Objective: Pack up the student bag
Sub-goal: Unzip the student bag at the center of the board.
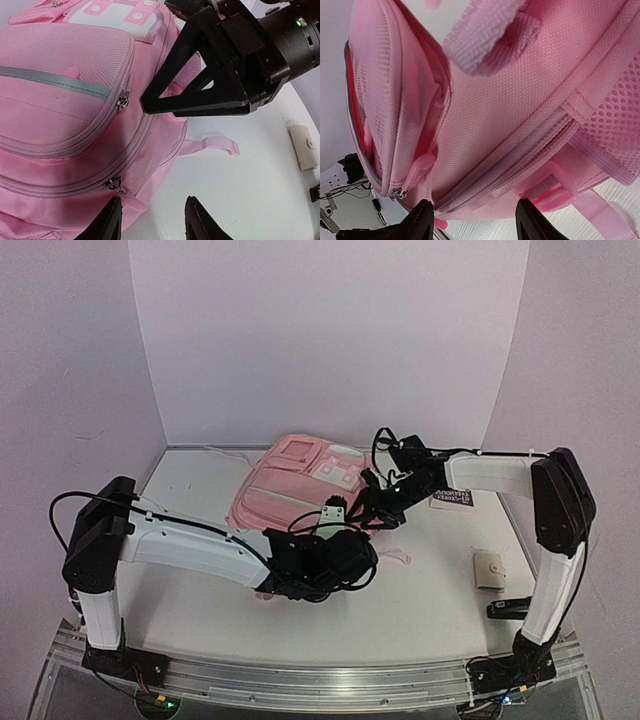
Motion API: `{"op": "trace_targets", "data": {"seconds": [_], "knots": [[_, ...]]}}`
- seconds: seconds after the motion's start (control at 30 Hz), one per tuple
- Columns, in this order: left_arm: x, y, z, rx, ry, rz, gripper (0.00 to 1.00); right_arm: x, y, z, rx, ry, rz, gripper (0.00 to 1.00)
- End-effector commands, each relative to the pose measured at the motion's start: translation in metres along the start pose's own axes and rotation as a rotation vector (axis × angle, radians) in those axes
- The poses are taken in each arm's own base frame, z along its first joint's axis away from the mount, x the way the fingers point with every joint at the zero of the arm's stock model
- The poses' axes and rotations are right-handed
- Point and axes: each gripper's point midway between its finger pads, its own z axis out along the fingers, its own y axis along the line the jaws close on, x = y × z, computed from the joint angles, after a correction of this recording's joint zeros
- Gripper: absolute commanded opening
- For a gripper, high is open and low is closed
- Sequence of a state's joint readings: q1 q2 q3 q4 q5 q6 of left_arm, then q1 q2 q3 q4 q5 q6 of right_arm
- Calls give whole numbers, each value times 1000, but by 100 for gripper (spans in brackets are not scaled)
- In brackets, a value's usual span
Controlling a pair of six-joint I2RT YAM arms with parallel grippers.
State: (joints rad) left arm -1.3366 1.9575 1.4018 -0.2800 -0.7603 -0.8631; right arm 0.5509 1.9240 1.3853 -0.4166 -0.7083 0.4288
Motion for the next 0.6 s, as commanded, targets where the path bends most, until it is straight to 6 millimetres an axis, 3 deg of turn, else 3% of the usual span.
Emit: {"op": "trace_targets", "data": {"seconds": [0.0, 0.27, 0.57], "knots": [[-12, -7, 7, -7, -7, -36, 37, -9, 9, 3, -26, -29, 0, 56], [-8, 13, 15, -44, 43, -94, 20, -8, 3, 11, -17, -19, 25, 51], [-6, 23, 10, -66, 55, -109, 1, -15, -6, 16, 20, -35, 26, 48]]}}
